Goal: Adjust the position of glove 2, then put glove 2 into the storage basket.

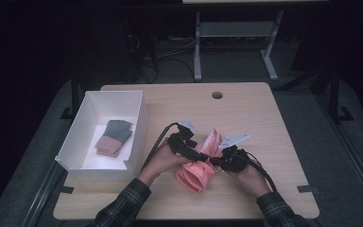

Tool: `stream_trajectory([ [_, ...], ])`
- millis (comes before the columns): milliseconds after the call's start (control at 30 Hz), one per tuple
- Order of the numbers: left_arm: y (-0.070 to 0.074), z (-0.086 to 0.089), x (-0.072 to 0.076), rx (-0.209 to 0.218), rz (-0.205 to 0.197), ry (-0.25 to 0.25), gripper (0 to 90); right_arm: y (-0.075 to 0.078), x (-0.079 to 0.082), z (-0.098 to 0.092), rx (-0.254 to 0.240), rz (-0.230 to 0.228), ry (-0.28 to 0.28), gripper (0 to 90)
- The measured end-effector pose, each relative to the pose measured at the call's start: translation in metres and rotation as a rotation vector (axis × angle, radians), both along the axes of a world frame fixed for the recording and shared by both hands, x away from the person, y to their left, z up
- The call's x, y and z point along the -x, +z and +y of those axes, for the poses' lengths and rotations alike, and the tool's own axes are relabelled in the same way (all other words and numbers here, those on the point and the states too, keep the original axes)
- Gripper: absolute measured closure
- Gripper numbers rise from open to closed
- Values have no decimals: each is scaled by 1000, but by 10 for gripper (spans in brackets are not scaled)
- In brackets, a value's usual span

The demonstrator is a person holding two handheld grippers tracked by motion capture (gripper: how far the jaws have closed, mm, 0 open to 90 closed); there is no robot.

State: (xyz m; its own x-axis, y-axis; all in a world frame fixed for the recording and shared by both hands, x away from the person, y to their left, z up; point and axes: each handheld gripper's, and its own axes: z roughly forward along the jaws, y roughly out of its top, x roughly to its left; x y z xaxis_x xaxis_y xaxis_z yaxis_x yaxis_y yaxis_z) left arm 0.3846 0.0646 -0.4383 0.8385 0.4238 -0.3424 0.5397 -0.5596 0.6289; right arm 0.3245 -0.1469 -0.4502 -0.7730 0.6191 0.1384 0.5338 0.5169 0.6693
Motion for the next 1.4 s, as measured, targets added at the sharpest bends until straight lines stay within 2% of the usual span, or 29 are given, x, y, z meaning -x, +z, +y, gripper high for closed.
stream_trajectory([
  [67, -6, 0, -2, 9, 37, 0, 154, -1, 0, 0, 3, -10, 4, 900],
  [267, -19, -2, -6, 32, 129, -28, 169, -2, 0, 1, 7, 0, 5, 900],
  [433, -22, -1, -7, 38, 163, -44, 213, -2, 0, 1, 11, -3, 5, 900],
  [533, -26, 0, -9, 53, 196, -41, 224, -3, 1, 2, 11, -5, 4, 900],
  [733, -26, 0, -7, 53, 214, -33, 254, -3, 1, 2, 16, -10, 4, 900],
  [1000, -33, 7, -12, 108, 289, -43, 419, -4, 0, 2, 13, -14, 6, 900],
  [1133, -34, 10, -13, 109, 292, -47, 521, -3, 0, 0, 6, -11, 6, 900],
  [1200, -33, 10, -13, 113, 289, -44, 562, 0, 0, -5, -24, 1, 3, 900],
  [1300, -30, 10, -12, 101, 270, -43, 598, 8, 3, -15, -64, 5, -6, 804],
  [1400, -29, 11, -12, 110, 263, -41, 620, 13, 7, -29, -99, -20, -28, 701],
])
